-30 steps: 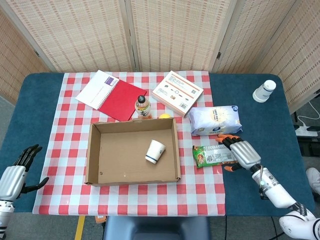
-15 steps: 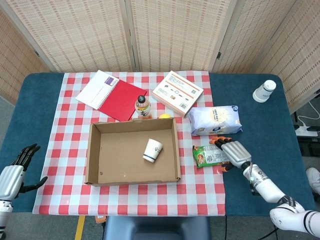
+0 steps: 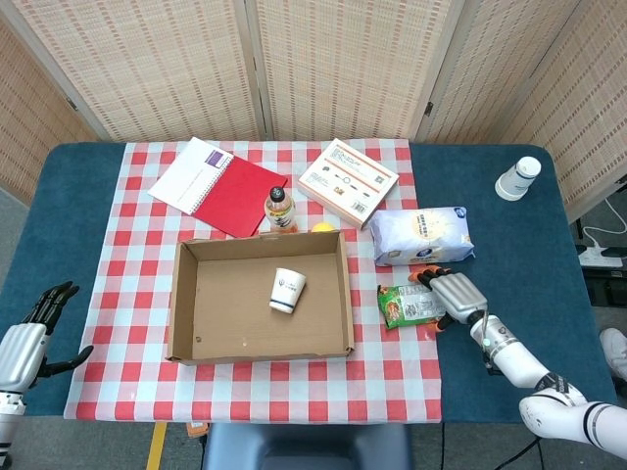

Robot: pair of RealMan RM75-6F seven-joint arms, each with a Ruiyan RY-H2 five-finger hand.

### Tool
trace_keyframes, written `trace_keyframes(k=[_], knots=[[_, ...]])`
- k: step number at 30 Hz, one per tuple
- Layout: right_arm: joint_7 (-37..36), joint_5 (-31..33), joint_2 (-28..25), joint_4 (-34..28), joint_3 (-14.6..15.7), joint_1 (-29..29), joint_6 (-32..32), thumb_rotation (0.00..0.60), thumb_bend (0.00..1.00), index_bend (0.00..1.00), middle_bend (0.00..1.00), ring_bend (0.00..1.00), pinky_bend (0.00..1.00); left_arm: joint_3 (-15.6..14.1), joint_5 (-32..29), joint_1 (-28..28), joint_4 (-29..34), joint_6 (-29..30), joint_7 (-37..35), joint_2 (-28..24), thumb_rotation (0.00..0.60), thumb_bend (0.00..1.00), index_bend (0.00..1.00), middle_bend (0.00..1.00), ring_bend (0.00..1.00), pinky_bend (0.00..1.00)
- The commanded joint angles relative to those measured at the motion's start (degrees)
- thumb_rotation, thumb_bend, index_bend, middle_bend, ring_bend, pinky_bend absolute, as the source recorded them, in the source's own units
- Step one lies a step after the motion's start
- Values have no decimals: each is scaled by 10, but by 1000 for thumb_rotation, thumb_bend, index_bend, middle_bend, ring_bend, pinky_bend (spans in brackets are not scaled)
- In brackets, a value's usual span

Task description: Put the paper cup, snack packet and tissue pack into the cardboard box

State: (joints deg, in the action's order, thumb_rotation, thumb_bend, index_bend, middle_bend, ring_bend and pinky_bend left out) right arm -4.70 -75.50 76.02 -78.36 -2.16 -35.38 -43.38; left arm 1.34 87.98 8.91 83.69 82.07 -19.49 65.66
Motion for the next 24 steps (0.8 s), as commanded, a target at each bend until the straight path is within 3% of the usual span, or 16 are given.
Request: trace_keyframes(k=[1, 6, 15, 24], knots=[[1, 3, 5, 4, 1, -1, 4, 600, 0, 212, 151, 91, 215, 0, 0, 0, 0, 1, -1, 0, 600, 229, 88, 27, 0, 226], [4, 4, 12, 9, 2, -2, 7, 600, 0, 234, 166, 103, 233, 1, 0, -1, 0, 2, -3, -1, 600, 231, 88, 28, 0, 226], [9, 0, 28, 25, 3, 0, -1, 600, 0, 368, 256, 216, 348, 1, 0, -1, 0, 2, -5, -2, 600, 230, 88, 27, 0, 226], [19, -6, 49, 43, -2, 11, -36, 600, 83, 631, 416, 415, 600, 2, -1, -2, 1, 4, -6, -2, 600, 230, 88, 27, 0, 226]])
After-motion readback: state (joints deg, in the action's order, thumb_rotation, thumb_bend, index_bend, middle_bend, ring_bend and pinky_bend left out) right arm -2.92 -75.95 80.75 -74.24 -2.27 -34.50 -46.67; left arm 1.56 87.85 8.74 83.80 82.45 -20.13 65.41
